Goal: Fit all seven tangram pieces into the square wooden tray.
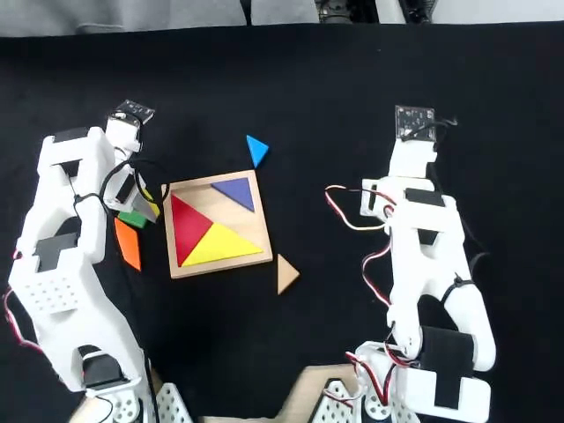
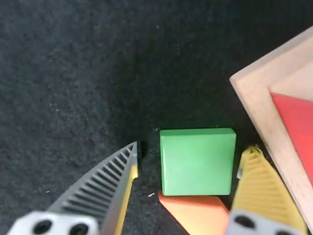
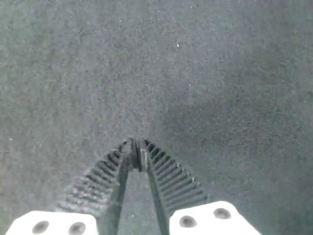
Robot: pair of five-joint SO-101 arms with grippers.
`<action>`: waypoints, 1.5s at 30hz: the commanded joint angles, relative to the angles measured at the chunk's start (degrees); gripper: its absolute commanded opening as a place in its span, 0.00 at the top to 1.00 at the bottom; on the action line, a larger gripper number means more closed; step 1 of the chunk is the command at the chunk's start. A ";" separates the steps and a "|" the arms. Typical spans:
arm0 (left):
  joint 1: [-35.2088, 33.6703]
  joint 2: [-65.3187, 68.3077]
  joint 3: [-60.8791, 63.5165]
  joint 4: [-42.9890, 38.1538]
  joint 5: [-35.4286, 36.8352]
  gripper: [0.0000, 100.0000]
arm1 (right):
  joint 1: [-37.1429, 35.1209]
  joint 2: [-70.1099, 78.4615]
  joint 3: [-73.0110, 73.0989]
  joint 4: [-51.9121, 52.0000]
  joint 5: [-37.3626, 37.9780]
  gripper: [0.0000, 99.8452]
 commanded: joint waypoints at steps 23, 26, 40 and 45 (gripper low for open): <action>7.87 -15.82 -5.76 18.55 -0.44 0.87 | -0.88 0.40 -1.27 -1.05 0.00 0.99; 9.01 -18.46 -3.38 18.29 -0.44 0.87 | -0.88 0.40 -1.27 -1.05 0.00 0.99; -1.45 -18.73 13.32 -7.65 -0.79 0.72 | -0.88 0.40 -1.27 -1.05 0.00 0.99; -1.27 -19.16 22.99 -16.09 -6.07 0.73 | -0.97 0.40 -1.27 -1.05 0.00 0.99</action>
